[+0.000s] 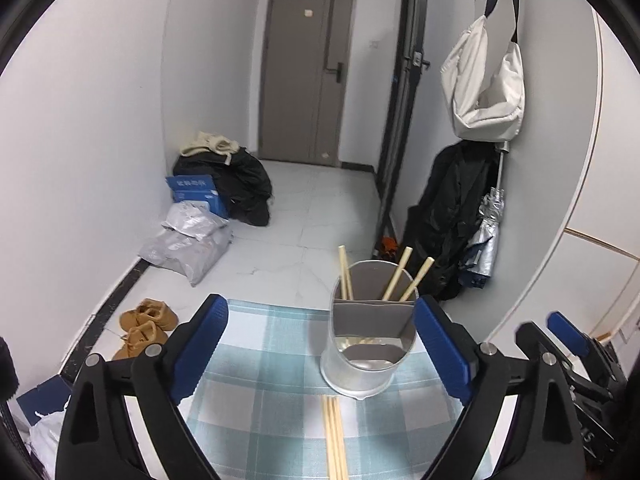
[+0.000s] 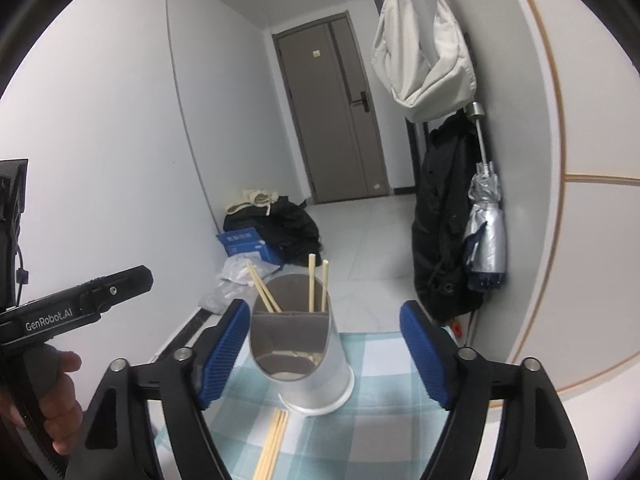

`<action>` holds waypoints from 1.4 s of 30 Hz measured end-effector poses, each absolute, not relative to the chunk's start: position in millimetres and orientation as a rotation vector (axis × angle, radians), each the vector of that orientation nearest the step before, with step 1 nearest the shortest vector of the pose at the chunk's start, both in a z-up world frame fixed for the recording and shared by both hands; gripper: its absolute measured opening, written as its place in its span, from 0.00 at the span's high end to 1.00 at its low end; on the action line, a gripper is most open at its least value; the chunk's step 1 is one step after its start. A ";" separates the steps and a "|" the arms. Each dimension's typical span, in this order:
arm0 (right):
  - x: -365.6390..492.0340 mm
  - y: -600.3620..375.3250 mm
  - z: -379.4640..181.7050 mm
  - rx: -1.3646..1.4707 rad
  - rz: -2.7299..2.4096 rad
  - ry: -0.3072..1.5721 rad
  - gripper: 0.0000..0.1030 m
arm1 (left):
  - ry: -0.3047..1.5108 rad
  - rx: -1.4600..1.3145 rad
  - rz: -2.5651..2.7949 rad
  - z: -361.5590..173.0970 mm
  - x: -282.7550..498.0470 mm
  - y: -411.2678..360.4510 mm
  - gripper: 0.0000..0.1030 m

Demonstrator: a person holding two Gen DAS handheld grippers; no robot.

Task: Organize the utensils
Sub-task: 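Move both open grippers back toward the loose chopsticks on the cloth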

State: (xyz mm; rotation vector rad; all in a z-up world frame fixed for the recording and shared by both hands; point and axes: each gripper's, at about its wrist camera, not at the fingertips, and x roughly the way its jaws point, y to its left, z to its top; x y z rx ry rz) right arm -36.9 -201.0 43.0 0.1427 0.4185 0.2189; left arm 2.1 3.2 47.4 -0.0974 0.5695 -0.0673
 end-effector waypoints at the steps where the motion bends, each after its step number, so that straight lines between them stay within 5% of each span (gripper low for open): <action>1: -40.3 -200.9 41.7 0.140 0.222 0.418 0.20 | 0.562 -0.100 -0.071 46.3 -0.9 4.3 0.11; 21: -58.2 -183.7 -16.1 0.077 0.214 0.522 0.20 | 0.649 -0.130 -0.073 -25.7 -14.1 15.7 0.11; 39: -18.2 -153.9 -92.0 0.051 0.238 0.811 0.20 | 0.821 -0.168 -0.081 -71.8 12.8 39.8 0.11; 42: -4.0 -144.4 -105.7 0.048 0.263 0.874 0.28 | 0.872 -0.136 -0.061 -77.8 20.4 44.1 0.11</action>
